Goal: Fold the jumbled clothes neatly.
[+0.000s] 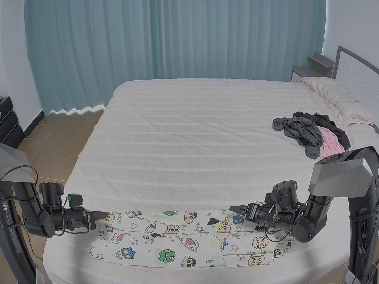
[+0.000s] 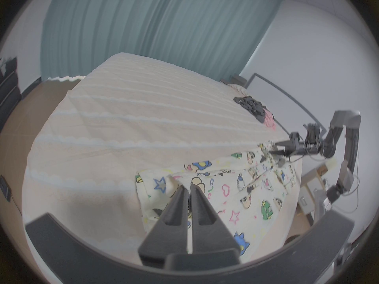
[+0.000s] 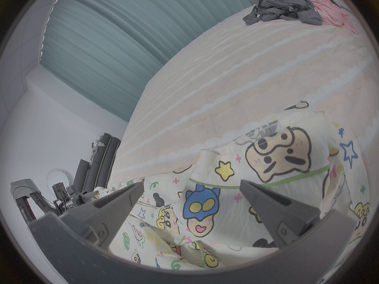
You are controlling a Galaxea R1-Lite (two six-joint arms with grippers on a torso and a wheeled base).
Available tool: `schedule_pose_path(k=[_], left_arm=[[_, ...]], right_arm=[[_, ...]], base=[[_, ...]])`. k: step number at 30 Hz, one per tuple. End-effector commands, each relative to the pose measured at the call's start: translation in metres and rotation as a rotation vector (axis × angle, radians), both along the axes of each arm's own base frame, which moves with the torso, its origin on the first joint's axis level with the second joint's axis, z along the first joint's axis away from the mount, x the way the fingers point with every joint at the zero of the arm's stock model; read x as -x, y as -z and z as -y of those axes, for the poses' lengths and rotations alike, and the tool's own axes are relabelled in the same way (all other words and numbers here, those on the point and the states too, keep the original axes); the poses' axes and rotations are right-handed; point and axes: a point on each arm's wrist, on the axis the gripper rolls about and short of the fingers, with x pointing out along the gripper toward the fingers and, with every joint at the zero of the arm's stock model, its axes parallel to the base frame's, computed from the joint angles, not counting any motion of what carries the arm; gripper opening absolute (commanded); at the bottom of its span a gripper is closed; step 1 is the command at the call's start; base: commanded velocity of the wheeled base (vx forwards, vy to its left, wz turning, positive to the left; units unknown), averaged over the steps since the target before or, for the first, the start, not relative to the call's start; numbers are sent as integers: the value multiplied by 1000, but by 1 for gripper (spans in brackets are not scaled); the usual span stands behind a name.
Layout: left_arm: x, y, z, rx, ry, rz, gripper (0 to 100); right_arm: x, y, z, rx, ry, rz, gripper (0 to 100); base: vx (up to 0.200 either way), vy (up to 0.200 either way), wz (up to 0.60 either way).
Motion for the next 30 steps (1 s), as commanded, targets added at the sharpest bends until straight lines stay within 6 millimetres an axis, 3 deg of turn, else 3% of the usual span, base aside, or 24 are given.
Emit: schedule_pose_path(k=[1, 27, 28, 30], left_arm=[[12, 18, -4, -27, 16, -55, 0], [43, 36, -12, -30, 49, -77, 0], [43, 37, -12, -29, 49, -80, 100], [44, 40, -12, -32, 42, -94, 100]], right_arm=[[0, 0, 0, 0, 0, -1, 100], [1, -4, 0, -3, 3, 7, 100], [1, -7, 1, -5, 4, 13, 100], [1, -21, 4, -16, 13, 40, 100]], base=[[0, 0, 0], [0, 0, 0], [0, 0, 0], [0, 0, 0]])
